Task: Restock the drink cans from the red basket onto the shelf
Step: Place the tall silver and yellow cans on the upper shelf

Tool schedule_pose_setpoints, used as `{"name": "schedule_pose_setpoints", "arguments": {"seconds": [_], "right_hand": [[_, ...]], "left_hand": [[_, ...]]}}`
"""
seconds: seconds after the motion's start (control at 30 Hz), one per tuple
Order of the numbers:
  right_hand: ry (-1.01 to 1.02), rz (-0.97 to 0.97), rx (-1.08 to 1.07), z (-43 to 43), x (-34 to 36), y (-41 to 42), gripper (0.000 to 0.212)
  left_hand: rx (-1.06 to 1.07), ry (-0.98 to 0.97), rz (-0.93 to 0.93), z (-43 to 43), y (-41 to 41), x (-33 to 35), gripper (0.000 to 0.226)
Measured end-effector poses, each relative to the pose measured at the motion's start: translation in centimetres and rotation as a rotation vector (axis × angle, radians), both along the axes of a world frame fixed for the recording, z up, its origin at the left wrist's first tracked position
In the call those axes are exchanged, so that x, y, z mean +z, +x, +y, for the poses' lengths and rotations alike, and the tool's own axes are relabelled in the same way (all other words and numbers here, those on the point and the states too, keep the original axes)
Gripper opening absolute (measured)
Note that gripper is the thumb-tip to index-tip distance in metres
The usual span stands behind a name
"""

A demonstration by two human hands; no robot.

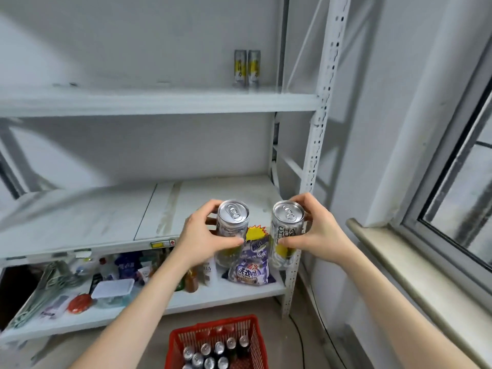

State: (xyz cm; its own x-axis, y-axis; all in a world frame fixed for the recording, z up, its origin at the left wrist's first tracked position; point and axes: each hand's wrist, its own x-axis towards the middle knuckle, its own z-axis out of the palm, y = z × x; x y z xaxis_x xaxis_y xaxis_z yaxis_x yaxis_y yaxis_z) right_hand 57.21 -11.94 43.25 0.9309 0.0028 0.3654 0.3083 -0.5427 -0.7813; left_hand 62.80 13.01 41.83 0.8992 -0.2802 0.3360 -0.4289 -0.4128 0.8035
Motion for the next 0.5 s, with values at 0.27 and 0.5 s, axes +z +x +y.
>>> {"name": "schedule_pose_setpoints", "arguments": {"seconds": [0.27, 0.5], "right_hand": [[-0.037, -0.106, -0.001, -6.0, 5.5, 5.3, 0.065], [-0.026, -0.193, 0.042, -9.3, 10.4, 12.0, 0.064]], "left_hand": [[0.011, -0.067, -0.145, -6.0, 5.7, 4.7, 0.056], [0.03, -0.096, -0.224, -9.1, 11.0, 9.7, 0.059]]}}
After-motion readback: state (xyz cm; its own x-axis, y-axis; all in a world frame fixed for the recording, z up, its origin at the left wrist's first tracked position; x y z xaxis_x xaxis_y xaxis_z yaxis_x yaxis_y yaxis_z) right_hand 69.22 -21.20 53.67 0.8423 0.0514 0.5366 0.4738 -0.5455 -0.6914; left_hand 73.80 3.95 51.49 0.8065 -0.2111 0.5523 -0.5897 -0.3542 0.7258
